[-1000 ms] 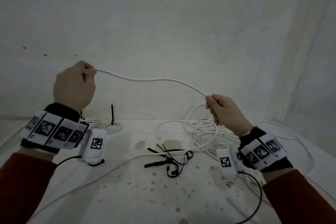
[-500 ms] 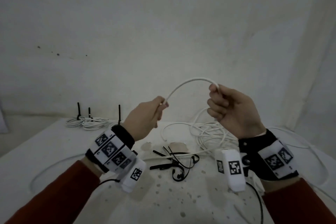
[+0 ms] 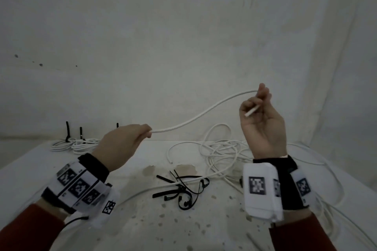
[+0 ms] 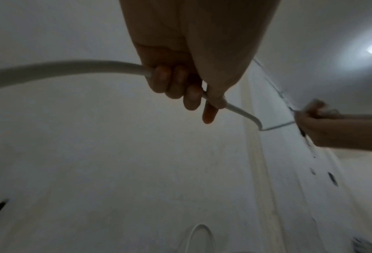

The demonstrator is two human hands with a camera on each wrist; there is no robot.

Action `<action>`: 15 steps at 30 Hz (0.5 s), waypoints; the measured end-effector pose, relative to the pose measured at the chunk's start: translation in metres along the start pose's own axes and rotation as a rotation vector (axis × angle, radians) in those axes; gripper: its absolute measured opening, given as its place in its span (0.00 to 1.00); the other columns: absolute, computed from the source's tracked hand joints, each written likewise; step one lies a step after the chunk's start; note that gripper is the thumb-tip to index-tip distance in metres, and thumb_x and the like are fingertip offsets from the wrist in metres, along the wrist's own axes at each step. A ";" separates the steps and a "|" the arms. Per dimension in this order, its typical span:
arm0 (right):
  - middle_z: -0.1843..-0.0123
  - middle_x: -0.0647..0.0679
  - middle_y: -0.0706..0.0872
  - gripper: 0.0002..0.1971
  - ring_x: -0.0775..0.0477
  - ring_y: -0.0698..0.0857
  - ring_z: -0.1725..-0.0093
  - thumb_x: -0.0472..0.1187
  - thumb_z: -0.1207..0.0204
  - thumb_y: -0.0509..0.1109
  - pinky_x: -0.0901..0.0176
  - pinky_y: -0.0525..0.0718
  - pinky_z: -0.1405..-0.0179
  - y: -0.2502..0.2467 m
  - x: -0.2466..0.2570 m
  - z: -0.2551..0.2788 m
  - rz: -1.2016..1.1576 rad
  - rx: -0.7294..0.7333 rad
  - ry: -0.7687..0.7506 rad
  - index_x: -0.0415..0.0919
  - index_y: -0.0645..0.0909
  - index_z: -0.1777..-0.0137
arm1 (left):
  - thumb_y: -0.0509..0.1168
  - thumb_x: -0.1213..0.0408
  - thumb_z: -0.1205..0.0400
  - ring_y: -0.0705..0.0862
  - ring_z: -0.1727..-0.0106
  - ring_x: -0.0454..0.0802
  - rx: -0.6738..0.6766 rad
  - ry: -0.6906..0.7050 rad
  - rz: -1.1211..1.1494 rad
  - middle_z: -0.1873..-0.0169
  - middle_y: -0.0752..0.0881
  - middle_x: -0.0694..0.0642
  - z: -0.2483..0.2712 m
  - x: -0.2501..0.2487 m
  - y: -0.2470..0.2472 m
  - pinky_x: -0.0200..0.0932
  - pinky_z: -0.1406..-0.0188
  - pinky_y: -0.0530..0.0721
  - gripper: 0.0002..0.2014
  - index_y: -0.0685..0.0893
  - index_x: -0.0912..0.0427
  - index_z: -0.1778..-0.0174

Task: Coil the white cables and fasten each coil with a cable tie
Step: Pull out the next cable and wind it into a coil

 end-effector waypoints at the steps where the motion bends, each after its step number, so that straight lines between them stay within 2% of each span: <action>1: 0.63 0.49 0.89 0.11 0.56 0.83 0.71 0.36 0.25 0.63 0.66 0.84 0.66 0.005 -0.005 0.000 0.074 0.017 -0.033 0.37 0.80 0.44 | 0.44 0.45 0.18 0.76 0.73 0.45 -0.005 0.062 -0.100 0.72 0.78 0.44 -0.001 -0.010 -0.001 0.43 0.77 0.74 0.16 0.75 0.46 0.55; 3: 0.59 0.47 0.91 0.09 0.54 0.86 0.67 0.35 0.26 0.64 0.65 0.86 0.60 0.013 -0.017 0.001 0.315 0.073 -0.105 0.38 0.80 0.46 | 0.47 0.48 0.17 0.78 0.74 0.50 0.009 0.191 -0.250 0.72 0.79 0.46 -0.004 -0.034 -0.003 0.38 0.81 0.65 0.15 0.78 0.48 0.56; 5: 0.56 0.43 0.91 0.06 0.50 0.88 0.64 0.31 0.22 0.65 0.61 0.86 0.57 0.022 -0.030 0.003 0.675 0.161 -0.212 0.36 0.80 0.48 | 0.51 0.52 0.19 0.75 0.77 0.50 -0.001 0.285 -0.338 0.75 0.76 0.47 -0.004 -0.054 -0.008 0.38 0.78 0.58 0.15 0.82 0.51 0.59; 8: 0.57 0.39 0.90 0.05 0.49 0.89 0.64 0.27 0.19 0.64 0.63 0.85 0.60 0.028 -0.054 0.009 1.207 0.362 -0.297 0.34 0.80 0.50 | 0.54 0.57 0.21 0.74 0.76 0.50 -0.012 0.367 -0.386 0.75 0.75 0.48 -0.004 -0.073 -0.019 0.39 0.76 0.58 0.12 0.83 0.50 0.61; 11: 0.58 0.48 0.89 0.06 0.51 0.87 0.64 0.33 0.16 0.62 0.64 0.84 0.61 0.022 -0.081 0.020 1.737 0.683 -0.256 0.38 0.80 0.47 | 0.55 0.59 0.22 0.75 0.74 0.51 0.020 0.385 -0.414 0.73 0.76 0.48 -0.005 -0.075 -0.025 0.40 0.75 0.59 0.10 0.82 0.50 0.60; 13: 0.56 0.56 0.88 0.08 0.54 0.86 0.61 0.39 0.15 0.59 0.74 0.76 0.63 0.013 -0.091 0.029 2.094 0.889 -0.192 0.43 0.79 0.44 | 0.57 0.60 0.22 0.76 0.73 0.52 0.016 0.382 -0.438 0.73 0.76 0.48 -0.006 -0.069 -0.030 0.40 0.74 0.60 0.08 0.82 0.50 0.59; 15: 0.54 0.58 0.88 0.09 0.56 0.85 0.57 0.41 0.14 0.57 0.76 0.72 0.63 0.010 -0.092 0.035 2.290 1.024 -0.173 0.47 0.79 0.41 | 0.64 0.63 0.22 0.76 0.73 0.52 0.010 0.370 -0.458 0.72 0.77 0.49 -0.007 -0.062 -0.035 0.40 0.74 0.61 0.03 0.83 0.51 0.58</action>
Point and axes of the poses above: each hand's wrist, its own z-axis away from the middle knuckle, its own y-axis out of the palm, x = y × z, the point moved 7 cm from there along -z, towards the middle knuckle
